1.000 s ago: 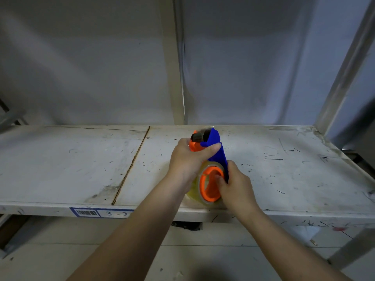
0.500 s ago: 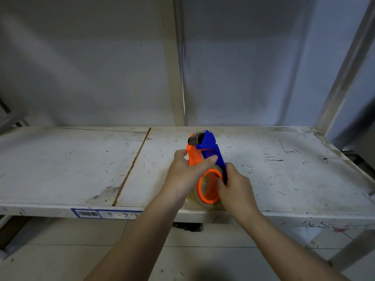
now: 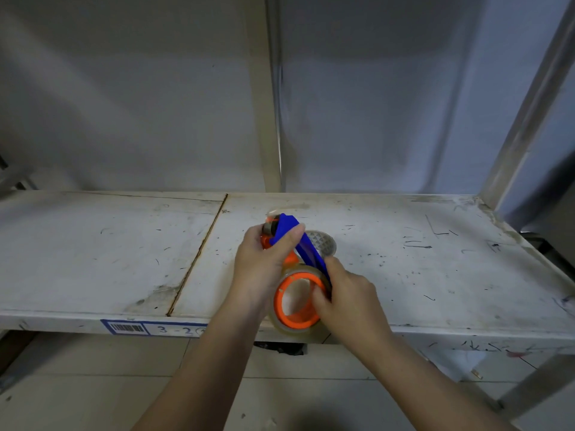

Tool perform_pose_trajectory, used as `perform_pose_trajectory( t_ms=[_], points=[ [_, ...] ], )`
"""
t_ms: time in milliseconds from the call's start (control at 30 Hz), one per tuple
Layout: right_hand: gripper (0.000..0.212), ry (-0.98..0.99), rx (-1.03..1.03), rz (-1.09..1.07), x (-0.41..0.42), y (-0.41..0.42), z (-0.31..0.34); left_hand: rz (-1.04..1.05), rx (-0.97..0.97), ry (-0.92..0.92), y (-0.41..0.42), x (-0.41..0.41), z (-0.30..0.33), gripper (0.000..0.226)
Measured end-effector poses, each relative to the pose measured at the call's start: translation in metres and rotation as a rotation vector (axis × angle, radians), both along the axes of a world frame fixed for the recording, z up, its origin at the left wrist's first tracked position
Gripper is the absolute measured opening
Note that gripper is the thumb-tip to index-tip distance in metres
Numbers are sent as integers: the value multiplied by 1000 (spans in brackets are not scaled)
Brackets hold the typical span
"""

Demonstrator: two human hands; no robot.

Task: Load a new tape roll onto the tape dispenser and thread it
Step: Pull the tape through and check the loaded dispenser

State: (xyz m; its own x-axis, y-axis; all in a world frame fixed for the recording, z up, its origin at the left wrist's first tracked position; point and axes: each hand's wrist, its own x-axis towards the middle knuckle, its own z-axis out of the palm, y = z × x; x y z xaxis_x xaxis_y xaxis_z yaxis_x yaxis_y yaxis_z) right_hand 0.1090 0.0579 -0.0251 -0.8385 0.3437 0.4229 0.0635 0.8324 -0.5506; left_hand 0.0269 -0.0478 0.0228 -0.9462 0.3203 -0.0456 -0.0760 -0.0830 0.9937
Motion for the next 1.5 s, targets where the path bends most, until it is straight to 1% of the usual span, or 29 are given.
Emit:
perform_pose_trajectory(
  t_ms=[67,100,133,200,233,300,333,367,433,533,600,700,733,800,900,1000,1067,1200,1500],
  points=[
    [33,-63,-14,59,2,4,7,-20,2,57,-4,-3,-1,34],
    [34,-87,-136,98,1,8,11,-38,-22,112,-6,-4,-1,36],
    [36,-66,-369,132,0,12,17,-67,-53,171,-8,-6,-1,39],
    [39,64,-909,146,-4,20,28,-155,-126,285,-10,-8,1,43],
    [39,123,-1098,147,-4,24,35,-202,-184,347,-10,-8,3,46],
    [42,150,-1283,148,-4,30,44,-285,-360,471,-8,-11,7,54],
    [42,134,-1311,156,-3,32,47,-323,-454,528,-6,-14,10,59],
    [40,115,-1290,160,-3,33,47,-357,-536,581,-4,-17,12,64],
    [30,72,-1144,165,-4,33,44,-404,-645,656,-2,-23,16,66],
    [14,85,-957,164,-5,31,38,-440,-719,696,-1,-30,17,66],
    [14,133,-871,151,-5,29,37,-454,-744,706,1,-32,16,66],
    [23,189,-784,92,-5,29,37,-452,-750,700,2,-33,14,67],
    [27,200,-795,93,-4,29,39,-451,-749,695,2,-33,14,67],
    [34,207,-907,111,-3,29,42,-450,-740,675,2,-34,14,65],
    [36,175,-1097,138,-1,31,49,-454,-738,649,0,-36,15,66],
    [36,182,-1207,141,-1,33,52,-462,-738,641,-1,-37,14,65],
    [36,216,-1231,124,-1,32,54,-471,-725,636,-1,-37,12,64],
    [36,277,-1208,79,0,30,56,-493,-713,623,-1,-38,10,65],
    [36,370,-1266,30,2,28,62,-503,-646,590,-1,-39,8,65]
  ],
)
